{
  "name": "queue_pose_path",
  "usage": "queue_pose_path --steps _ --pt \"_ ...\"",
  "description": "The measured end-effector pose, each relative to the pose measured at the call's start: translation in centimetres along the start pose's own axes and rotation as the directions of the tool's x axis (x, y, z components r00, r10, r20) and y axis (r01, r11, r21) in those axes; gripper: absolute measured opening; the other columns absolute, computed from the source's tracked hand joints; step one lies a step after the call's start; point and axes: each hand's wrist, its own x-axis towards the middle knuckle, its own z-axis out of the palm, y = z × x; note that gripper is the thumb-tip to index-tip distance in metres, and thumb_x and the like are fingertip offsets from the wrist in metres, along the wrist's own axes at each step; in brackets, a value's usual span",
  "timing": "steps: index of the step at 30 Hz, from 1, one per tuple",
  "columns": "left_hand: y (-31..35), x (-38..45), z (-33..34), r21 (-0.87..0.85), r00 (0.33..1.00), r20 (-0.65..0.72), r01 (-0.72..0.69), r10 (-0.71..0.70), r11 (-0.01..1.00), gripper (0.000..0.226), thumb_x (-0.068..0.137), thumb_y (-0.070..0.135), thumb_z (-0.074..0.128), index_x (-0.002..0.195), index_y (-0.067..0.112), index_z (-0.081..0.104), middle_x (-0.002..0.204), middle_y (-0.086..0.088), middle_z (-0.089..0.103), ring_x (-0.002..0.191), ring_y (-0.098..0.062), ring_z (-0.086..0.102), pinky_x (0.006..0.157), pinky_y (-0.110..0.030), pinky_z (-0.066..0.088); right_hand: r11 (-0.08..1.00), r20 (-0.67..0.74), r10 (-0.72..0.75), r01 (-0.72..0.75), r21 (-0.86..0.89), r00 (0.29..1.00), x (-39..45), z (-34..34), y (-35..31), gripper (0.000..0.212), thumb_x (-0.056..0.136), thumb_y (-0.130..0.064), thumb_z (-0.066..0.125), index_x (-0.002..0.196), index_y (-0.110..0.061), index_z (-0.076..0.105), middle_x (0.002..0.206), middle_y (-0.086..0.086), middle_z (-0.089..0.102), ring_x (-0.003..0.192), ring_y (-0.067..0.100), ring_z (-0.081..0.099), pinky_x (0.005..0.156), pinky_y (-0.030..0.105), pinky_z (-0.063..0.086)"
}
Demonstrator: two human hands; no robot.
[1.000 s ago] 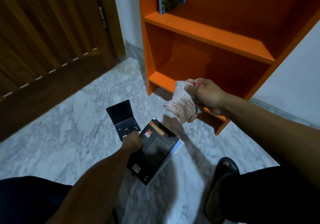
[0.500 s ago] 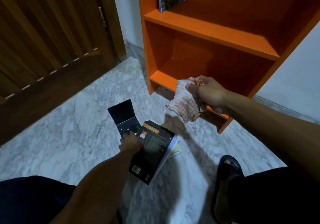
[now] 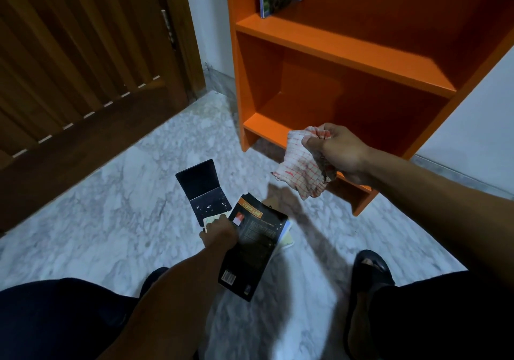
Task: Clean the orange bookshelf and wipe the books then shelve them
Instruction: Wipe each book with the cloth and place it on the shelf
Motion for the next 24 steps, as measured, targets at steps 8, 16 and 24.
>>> queue_pose_path --steps 8,16,24 --pt "-0.1 -0.4 -0.6 -0.123 0.997 -0.044 -0.063 0.058 0.990 0.037 0.092 0.029 0.060 0.127 0.020 0.053 0.129 -0.011 0.055 0.122 -0.032 0.050 0.103 -0.052 0.042 1.000 -0.025 -0.015 0.015 -0.003 1.000 -0.3 -0.8 -0.2 0.012 0.101 -0.020 0.055 0.109 -0.012 0.051 0.076 0.007 0.051 0.060 0.018 0.047 0.049 0.031 0.037" --pt "1.0 -0.9 0.5 -0.035 0.995 0.013 -0.098 0.098 0.995 0.039 0.091 0.035 0.061 0.125 0.018 0.052 0.120 -0.013 0.055 0.113 -0.031 0.053 0.096 -0.048 0.047 1.000 -0.026 -0.014 0.014 0.005 1.000 -0.1 -1.0 0.0 0.013 0.101 -0.019 0.055 0.108 -0.010 0.051 0.072 0.007 0.051 0.056 0.018 0.046 0.047 0.030 0.037" --pt "1.4 -0.3 1.7 -0.173 0.998 0.048 -0.033 0.042 0.984 0.047 0.095 0.058 0.046 0.121 0.019 0.050 0.118 -0.016 0.060 0.110 -0.037 0.056 0.097 -0.052 0.045 1.000 -0.033 0.006 -0.006 0.005 0.999 0.1 -1.1 0.2 0.015 0.101 -0.019 0.054 0.111 -0.008 0.050 0.070 0.008 0.049 0.054 0.018 0.045 0.043 0.028 0.036"
